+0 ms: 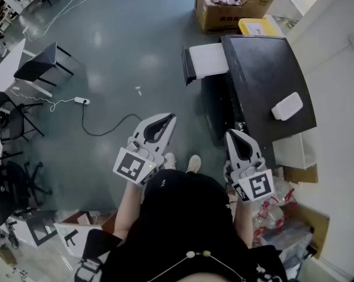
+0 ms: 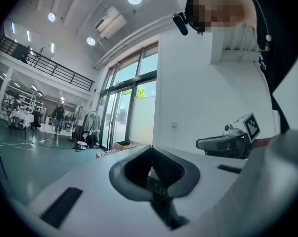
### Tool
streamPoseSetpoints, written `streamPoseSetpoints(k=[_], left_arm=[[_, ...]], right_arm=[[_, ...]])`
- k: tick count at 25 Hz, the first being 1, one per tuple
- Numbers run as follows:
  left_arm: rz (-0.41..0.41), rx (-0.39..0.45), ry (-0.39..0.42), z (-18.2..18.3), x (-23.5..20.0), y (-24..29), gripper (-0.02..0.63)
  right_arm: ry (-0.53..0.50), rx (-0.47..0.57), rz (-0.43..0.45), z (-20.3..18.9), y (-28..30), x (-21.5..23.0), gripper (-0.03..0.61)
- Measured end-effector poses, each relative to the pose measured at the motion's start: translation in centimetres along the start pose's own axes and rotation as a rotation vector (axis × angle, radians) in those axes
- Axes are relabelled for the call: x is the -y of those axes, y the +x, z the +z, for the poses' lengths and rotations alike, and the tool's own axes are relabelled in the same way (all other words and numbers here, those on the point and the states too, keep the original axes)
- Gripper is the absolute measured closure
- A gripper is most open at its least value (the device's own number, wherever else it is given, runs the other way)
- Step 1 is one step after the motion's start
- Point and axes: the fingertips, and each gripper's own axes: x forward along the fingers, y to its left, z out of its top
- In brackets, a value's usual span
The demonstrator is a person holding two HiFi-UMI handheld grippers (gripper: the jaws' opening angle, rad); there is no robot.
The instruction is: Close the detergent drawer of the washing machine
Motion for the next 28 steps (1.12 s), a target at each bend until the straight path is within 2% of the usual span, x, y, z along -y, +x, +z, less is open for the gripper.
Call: streamPoseSetpoints(k=[13,19,23,28], left_arm=[[0.024,-0.033,-0.019,-0.9,-0.6,0.2,0.608],[-0.003,-0.053,-0.121,-1.8,-0.1,0.8,0.607],[0.012,-0.062,-0.143,-3.0,0.6,1.9,0.606],[0.038,-0.085,-0.245,-5.1,1.7,3.4,0.599]], right_arm=[[-0.005,0.002,0.003,0.1,0.2,-0.1,0.575],[0.019,0.013,-0.018,-0.2,-0.7,0.6,0.575],[0.04,0.05,-0.005,-0.3,-2.6,1.2,0.575],[0.078,0.056,-0.008,-1.5,-5.2,3.5,0.575]])
